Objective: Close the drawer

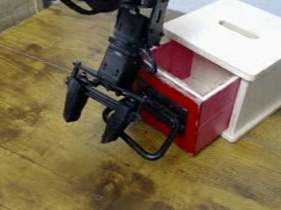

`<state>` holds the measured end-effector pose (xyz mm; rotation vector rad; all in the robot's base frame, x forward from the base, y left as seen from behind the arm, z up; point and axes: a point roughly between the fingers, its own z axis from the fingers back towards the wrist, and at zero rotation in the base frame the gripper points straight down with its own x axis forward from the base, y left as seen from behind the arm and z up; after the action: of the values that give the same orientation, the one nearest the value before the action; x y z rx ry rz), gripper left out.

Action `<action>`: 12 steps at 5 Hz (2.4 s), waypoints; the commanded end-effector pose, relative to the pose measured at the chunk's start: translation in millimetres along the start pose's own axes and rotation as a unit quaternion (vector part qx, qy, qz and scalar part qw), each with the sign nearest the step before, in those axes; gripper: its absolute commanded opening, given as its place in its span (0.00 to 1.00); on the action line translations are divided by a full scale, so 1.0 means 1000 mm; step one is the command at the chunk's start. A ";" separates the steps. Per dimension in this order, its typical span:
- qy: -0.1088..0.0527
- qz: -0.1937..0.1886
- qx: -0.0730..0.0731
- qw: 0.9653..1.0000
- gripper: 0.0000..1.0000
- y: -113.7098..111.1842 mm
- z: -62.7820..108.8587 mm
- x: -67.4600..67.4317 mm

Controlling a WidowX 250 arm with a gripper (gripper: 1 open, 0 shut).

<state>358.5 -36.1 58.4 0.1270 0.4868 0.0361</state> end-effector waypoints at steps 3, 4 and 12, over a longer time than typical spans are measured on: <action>0.009 0.019 0.004 1.000 1.00 -0.051 -0.032 0.020; 0.018 0.018 0.006 1.000 1.00 -0.062 -0.038 0.022; 0.050 -0.043 0.032 0.997 1.00 -0.070 -0.021 -0.001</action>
<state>359.6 -47.8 50.9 0.1268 0.5820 0.0717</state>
